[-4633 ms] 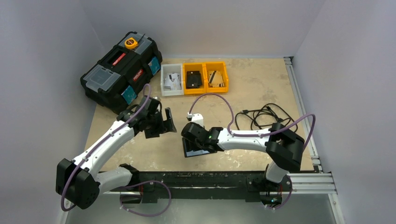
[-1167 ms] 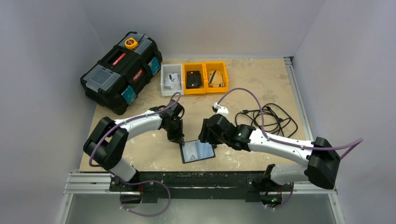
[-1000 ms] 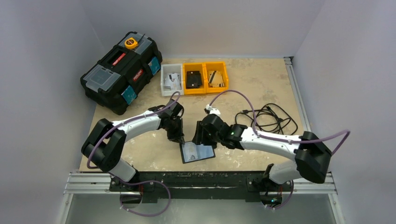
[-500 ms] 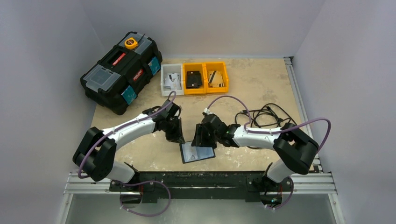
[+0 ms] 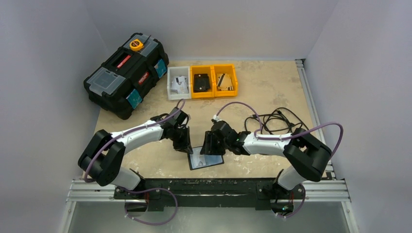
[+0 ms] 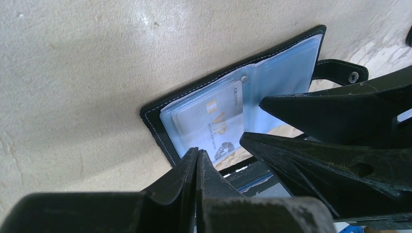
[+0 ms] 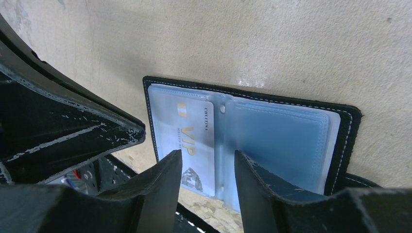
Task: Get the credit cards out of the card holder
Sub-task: Remove the credit card from the card holder.
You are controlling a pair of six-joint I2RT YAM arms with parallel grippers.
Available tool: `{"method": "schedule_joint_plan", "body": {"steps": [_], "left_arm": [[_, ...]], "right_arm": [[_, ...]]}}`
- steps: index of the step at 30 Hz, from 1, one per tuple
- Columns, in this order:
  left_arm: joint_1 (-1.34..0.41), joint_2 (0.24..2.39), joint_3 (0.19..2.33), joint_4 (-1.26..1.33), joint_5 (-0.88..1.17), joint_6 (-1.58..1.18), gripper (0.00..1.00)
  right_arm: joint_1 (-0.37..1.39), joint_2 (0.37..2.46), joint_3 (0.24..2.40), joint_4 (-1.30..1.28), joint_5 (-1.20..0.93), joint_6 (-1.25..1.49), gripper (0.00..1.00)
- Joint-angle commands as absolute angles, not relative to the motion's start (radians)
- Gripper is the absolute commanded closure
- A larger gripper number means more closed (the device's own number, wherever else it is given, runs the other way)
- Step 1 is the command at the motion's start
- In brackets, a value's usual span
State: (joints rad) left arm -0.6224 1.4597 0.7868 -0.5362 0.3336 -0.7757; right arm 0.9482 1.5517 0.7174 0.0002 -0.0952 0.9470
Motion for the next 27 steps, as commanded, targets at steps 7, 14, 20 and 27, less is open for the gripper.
{"method": "schedule_joint_plan", "body": {"steps": [7,14,20,27], "left_arm": [[-0.628,1.499,0.775,-0.481,0.364,-0.791,1.0],[-0.627,1.508,0.77,-0.482,0.358,-0.787,1.0],[-0.628,1.504,0.769,-0.487,0.35,-0.786,1.0],[-0.628,1.5,0.765,-0.493,0.347,-0.782,1.0]], "right_arm": [[0.958,1.542,0.784,-0.062,-0.062,0.93,0.56],[0.963,1.54,0.794,-0.059,-0.07,0.931,0.57],[0.974,1.559,0.8,-0.044,-0.086,0.932,0.57],[0.97,1.6,0.755,0.016,-0.124,0.957,0.61]]}}
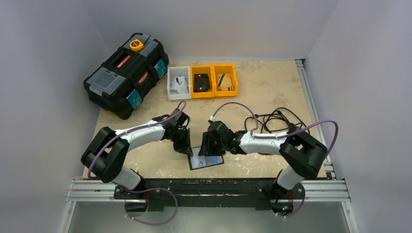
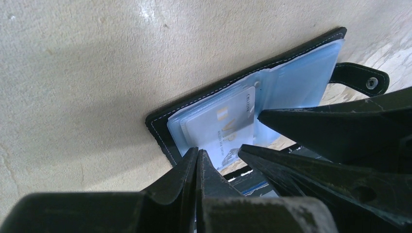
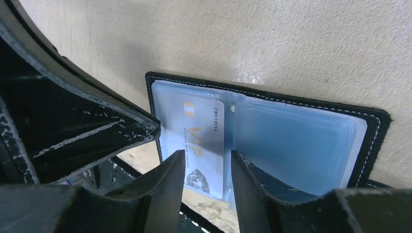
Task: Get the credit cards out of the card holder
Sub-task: Remove the credit card from the card holder.
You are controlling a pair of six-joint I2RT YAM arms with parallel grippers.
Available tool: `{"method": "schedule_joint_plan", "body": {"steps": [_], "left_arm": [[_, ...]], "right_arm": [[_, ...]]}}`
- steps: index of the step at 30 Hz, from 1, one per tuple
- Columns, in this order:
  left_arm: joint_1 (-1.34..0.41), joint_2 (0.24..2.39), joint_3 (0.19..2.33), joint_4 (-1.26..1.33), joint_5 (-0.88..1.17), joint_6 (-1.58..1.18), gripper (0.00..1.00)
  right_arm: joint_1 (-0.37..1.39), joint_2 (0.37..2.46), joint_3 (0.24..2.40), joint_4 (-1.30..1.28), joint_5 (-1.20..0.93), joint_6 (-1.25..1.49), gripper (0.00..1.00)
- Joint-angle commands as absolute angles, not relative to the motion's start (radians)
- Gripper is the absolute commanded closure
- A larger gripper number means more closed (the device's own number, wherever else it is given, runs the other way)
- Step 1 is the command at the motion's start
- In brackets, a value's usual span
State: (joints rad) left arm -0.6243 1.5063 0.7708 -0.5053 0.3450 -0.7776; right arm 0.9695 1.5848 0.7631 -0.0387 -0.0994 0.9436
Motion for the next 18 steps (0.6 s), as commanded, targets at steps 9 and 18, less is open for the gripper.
{"method": "schedule_joint_plan", "body": {"steps": [9,18], "left_arm": [[-0.628,1.519,0.762,-0.488,0.344,-0.782,1.0],[-0.632,1.562,0.758,-0.467,0.337,-0.784,1.0]], "right_arm": [[0.963,1.63,0.678,0.12,-0.172,0.998,0.62],[0.963,1.568,0.687,0.059,-0.13,0.985,0.6]]}}
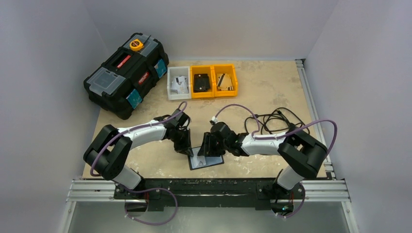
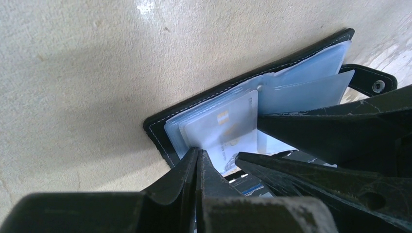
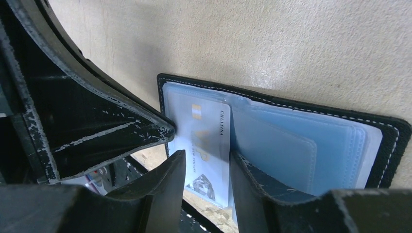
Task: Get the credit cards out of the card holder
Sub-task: Remove the credit card from the card holder.
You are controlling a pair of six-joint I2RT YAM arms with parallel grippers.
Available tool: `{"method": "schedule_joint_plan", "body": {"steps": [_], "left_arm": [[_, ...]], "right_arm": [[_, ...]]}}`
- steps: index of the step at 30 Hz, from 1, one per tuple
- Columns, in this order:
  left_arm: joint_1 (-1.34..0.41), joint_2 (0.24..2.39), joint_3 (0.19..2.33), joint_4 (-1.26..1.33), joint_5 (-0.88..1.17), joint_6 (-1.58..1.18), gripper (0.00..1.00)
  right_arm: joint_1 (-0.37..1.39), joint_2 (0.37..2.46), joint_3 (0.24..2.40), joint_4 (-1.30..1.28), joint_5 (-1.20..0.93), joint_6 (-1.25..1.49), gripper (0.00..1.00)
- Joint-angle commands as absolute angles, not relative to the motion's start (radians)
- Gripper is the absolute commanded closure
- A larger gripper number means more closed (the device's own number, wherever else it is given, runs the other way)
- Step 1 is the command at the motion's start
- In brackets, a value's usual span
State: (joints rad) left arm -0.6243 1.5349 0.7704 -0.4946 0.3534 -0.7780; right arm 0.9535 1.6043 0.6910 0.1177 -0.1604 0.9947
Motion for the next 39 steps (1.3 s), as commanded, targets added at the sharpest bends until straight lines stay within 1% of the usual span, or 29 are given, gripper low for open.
{"method": "schedule_joint_plan", "body": {"steps": [1,5,20,27,34,39], "left_arm": [[-0.632,1.566,0.758,-0.466,0.337,-0.785,1.0],[-0.634,1.586,0.762,-0.46,0.337,-0.786,1.0],[-0.652,1.623,0.789,-0.459,0.322,-0.799,1.0],[-0.653,1.653,0.785,-0.465,0.291,-0.805,1.0],[-0.653,1.661,0.778,-0.464,0.286,-0.802,1.0],[-0.653,1.663,0.776,-0.468,0.286,-0.799,1.0]], "right_arm": [[0.963,1.564,0.694,0.052,-0.13,0.977,0.6],[0.963,1.569,0.693,0.046,-0.119,0.977,0.6],[0.888,1.584,0.521,0.359,-0.297,1.068,0.61],[0.814,1.592,0.389,0.607,-0.4,1.145,0.71],[0.791,1.659,0.323,0.853,-0.463,1.232,0.75],[0.777,1.731,0.281,1.039,-0.497,1.306,0.8]]}}
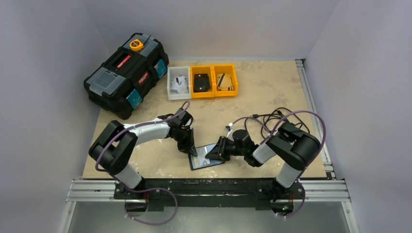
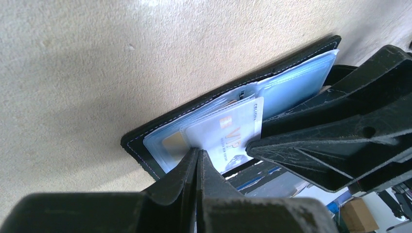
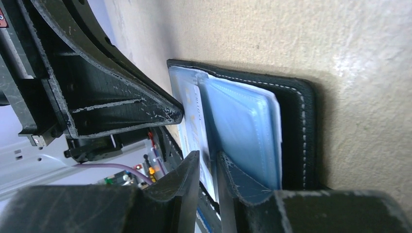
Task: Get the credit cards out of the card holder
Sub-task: Remove the credit card from the card holder.
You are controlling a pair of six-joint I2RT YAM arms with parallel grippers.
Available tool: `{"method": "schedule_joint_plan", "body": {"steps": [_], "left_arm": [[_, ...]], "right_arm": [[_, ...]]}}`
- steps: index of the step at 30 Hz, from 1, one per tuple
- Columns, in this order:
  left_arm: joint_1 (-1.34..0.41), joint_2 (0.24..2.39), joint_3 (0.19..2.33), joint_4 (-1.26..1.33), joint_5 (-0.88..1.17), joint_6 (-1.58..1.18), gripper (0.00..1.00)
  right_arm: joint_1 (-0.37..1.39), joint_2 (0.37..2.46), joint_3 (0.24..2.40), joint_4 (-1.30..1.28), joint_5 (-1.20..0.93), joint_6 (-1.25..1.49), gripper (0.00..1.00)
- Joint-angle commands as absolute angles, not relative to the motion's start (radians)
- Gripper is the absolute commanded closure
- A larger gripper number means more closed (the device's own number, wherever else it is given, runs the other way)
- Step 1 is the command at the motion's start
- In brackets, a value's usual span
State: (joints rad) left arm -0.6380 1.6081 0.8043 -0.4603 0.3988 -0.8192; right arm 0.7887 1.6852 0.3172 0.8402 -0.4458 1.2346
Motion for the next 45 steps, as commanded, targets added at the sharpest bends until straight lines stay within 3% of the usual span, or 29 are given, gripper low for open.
{"method": "schedule_joint_plan", "body": {"steps": [1,8,20,31,38,42,45], "left_arm": [[-0.653,1.663,0.776,-0.468,0.285,-0.801,1.0],[-0.652,1.66,0.775,-0.478,0.276,-0.792,1.0],[-0.651,1.654,0.787,-0.512,0.249,-0.778,1.0],[-0.64,1.648,0.798,-0.558,0.2,-0.756,1.0],[-0.633,1.653,0.798,-0.555,0.199,-0.753,1.0],[-0.633,1.66,0.802,-0.549,0.205,-0.75,1.0],[-0.634,1.665,0.805,-0.543,0.212,-0.752,1.0]], "right_arm": [[0.774,1.745,0.271,1.077,-0.499,1.32,0.82],[0.752,1.8,0.218,1.246,-0.498,1.382,0.89],[0.745,1.791,0.209,1.219,-0.482,1.371,1.0],[0.745,1.555,0.265,0.739,-0.341,1.211,1.0],[0.746,1.467,0.278,0.58,-0.288,1.148,1.0],[0.745,1.509,0.322,0.584,-0.337,1.096,0.79],[0.745,1.541,0.331,0.613,-0.354,1.096,0.7]]}}
